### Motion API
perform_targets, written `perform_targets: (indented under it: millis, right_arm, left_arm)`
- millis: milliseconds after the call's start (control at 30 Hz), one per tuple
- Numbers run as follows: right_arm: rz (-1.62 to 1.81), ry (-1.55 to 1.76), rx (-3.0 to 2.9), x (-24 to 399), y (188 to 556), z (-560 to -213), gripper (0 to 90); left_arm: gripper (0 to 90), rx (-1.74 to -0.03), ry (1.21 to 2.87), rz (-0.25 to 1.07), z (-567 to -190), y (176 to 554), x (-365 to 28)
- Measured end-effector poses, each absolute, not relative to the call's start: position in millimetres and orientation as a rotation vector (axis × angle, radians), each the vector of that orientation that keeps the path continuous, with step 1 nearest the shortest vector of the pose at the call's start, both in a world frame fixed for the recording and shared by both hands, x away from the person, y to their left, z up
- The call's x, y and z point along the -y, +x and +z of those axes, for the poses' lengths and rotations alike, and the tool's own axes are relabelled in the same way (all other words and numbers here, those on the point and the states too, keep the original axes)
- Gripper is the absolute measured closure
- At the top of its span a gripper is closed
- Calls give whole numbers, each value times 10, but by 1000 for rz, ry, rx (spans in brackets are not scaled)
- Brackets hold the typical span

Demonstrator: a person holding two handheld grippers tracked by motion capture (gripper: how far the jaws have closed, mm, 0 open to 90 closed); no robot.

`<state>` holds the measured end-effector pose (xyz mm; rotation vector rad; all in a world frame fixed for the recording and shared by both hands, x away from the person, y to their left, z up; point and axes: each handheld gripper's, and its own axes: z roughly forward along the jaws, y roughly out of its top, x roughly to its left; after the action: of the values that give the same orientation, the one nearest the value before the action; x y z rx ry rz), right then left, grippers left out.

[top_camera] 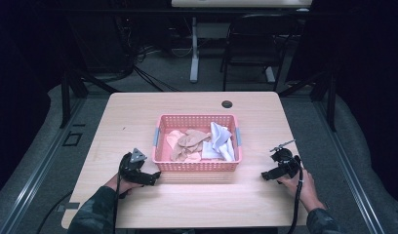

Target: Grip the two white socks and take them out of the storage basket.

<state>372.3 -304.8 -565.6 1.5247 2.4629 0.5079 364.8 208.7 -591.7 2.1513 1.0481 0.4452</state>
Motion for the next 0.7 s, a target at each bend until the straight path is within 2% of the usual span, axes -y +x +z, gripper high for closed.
perform_targets:
  millis: [700]
  right_arm:
    - [508, 1508, -2469, 3028, 3758, -5654, 0]
  left_arm:
    - [5, -1050, 2150, 444, -5917, 3645, -2085]
